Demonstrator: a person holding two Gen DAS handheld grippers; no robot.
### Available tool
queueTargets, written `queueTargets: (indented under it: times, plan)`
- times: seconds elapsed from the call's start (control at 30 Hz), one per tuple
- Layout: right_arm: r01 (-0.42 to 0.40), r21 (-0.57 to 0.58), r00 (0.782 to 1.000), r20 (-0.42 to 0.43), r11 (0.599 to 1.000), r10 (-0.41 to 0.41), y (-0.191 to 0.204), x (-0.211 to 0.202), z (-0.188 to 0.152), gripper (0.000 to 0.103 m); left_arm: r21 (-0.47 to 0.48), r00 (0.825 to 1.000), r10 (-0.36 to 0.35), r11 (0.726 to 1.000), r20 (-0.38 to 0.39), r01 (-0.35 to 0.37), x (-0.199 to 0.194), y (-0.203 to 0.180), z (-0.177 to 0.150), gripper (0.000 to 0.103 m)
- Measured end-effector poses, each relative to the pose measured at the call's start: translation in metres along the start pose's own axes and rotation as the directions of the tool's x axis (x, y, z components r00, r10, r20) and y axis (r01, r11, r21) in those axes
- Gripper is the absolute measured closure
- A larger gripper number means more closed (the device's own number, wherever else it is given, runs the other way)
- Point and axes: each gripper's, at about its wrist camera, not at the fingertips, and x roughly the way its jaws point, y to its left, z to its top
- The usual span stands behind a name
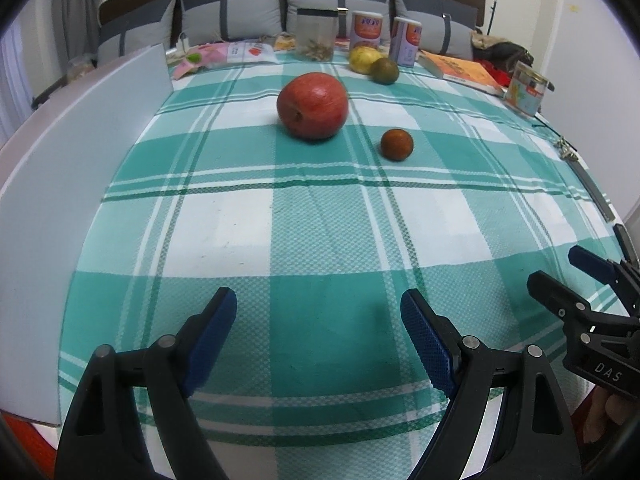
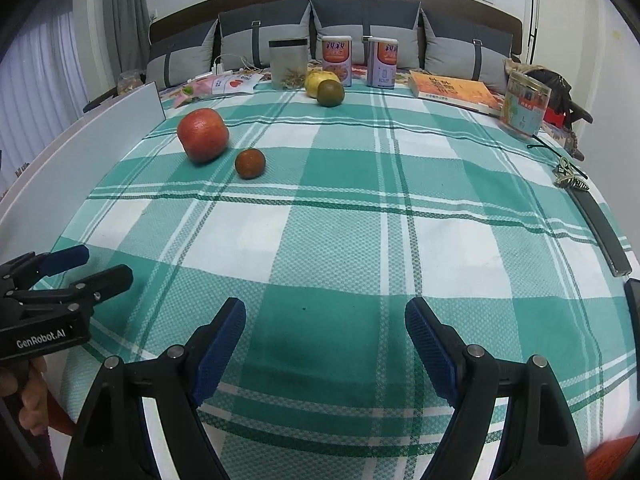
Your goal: Organize fruits
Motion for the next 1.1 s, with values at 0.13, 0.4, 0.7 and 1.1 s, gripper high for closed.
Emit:
queueTargets:
  times: [0.13,0.4,0.7,1.1]
  plan:
    - [0.003,-0.005,1.000,0.001,1.000,-0.003,0.000,0.002,-0.002,0.021,-0.008,1.000,0.009,1.000,-0.017,-0.009,0.006,0.004,-0.001,0.017]
    - [0.007,-0.028,1.000,-0.022,1.000,-0.007,0.005,0.010,-0.008,0.021,0.017,0.999,0.031,0.999,-0.029,-0.030,0.016,0.004,-0.008,0.015]
    - [0.031,-0.002,0.999,-0.045,1.000,-0.031,0.003,0.018,-0.015,0.006,0.040,0.999,0.034,0.999,0.002,-0.034,0.016,0.003,-0.012,0.010]
    - [0.053,0.015,0.998,-0.030,0.998,-0.052,0.003,0.020,-0.017,0.000,0.053,0.999,0.037,0.998,-0.004,-0.036,0.017,0.002,-0.012,0.010]
